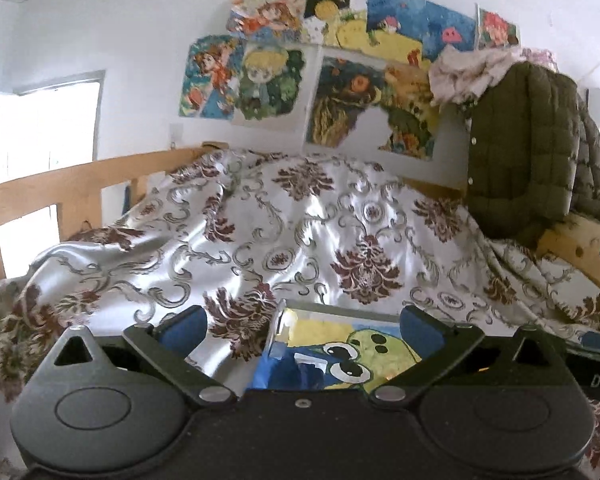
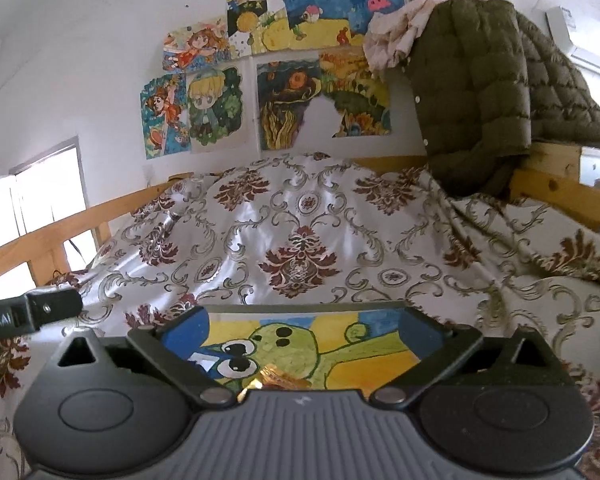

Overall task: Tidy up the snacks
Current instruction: 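Lower blue packet into tray with left tool while right tool releases gold pouch, then move both open tools back toward the remaining snacks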

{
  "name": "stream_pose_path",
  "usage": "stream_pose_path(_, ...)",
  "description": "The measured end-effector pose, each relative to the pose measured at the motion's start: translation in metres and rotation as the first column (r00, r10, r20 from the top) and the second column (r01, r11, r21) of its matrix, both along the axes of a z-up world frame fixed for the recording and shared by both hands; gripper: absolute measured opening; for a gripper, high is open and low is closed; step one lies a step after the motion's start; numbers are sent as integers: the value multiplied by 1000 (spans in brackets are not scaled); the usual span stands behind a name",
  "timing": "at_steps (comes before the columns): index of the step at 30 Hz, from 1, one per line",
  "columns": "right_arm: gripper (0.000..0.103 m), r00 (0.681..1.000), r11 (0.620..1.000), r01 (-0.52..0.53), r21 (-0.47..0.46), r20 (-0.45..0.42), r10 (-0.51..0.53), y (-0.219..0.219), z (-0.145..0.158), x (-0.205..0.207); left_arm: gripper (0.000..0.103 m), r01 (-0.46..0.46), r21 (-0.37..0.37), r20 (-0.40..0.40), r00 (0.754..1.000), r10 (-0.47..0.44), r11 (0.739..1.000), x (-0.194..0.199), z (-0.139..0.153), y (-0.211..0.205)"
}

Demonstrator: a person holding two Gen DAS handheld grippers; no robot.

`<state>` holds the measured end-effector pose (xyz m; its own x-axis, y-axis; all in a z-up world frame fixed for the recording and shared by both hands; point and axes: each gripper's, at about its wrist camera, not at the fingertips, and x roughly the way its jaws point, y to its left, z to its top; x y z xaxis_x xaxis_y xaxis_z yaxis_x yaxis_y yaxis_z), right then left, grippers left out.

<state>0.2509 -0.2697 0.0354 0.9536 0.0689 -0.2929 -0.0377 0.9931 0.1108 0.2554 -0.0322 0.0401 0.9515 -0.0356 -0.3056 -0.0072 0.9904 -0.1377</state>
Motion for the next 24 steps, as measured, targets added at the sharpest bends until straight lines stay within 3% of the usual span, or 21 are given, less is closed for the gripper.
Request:
stream_pose_path(6,103,1000,999,20,-31,24,-19,1,1,-40,102,-10,3,18,1000,10,1000,-34,2,-1)
stream_pose_path(11,103,999,999,39,-35,18,-38,-1,-4,-75,102,-5,46,-10,1000,6,999,-71,-11,-1)
stream_pose_path(24,103,987,994,109,5,-115,-108,-9,-23,-149,102,69,103,-148,988,-54,992,-137,-40,-1)
